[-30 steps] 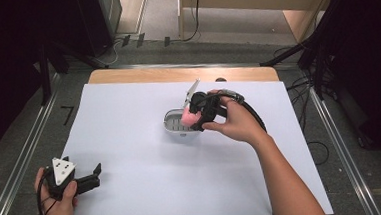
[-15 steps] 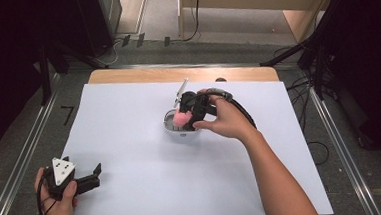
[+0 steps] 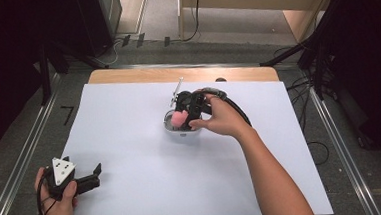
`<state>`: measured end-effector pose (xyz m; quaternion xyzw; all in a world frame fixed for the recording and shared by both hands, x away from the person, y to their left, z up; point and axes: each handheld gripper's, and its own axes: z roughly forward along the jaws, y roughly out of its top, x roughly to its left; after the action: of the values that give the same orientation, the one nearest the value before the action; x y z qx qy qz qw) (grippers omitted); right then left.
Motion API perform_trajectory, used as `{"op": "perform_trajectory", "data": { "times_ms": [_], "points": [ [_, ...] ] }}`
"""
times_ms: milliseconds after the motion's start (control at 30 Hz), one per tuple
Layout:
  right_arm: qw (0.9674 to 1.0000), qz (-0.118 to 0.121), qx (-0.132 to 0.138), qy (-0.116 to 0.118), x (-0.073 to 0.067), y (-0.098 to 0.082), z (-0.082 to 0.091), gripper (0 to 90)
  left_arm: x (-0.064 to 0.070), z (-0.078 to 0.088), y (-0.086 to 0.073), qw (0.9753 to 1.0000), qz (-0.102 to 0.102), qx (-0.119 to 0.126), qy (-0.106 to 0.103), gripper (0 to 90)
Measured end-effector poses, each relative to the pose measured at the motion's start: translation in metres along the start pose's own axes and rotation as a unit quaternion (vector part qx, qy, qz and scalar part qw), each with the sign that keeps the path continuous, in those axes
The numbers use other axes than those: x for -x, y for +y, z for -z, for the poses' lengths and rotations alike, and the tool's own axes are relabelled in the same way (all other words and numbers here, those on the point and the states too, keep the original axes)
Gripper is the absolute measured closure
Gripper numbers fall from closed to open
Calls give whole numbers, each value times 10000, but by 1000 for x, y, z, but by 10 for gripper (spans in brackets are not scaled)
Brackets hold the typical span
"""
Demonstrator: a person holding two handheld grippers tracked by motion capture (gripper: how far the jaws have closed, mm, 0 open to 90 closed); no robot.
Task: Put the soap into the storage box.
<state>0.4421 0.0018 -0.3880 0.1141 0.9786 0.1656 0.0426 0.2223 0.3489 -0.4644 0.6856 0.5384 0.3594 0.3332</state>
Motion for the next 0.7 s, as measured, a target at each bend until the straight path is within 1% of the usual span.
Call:
{"op": "perform_trajectory", "data": {
  "times_ms": [100, 167, 233, 300, 500, 700],
  "points": [
    [10000, -62, -56, 2, 1, 1, -3, 389, 0, 0, 0, 10000, 11, 1, -2, 0],
    [10000, -44, -56, 49, 3, 1, -5, 389, 0, 0, 0, 10000, 5, 3, -4, 0],
    [9999, -75, -103, 82, 3, 1, -7, 389, 0, 0, 0, 10000, 1, 3, -7, 0],
    [9999, -85, -73, 129, 3, 1, -7, 388, 0, 0, 0, 10000, 2, 1, -11, 0],
    [9997, -173, -130, 78, 3, 1, -7, 385, 0, 0, 0, 10000, -3, 4, -5, 0],
    [9998, -154, -146, 38, 1, 1, -8, 382, 0, 0, 0, 10000, -5, 1, -10, 0]
  ]
}}
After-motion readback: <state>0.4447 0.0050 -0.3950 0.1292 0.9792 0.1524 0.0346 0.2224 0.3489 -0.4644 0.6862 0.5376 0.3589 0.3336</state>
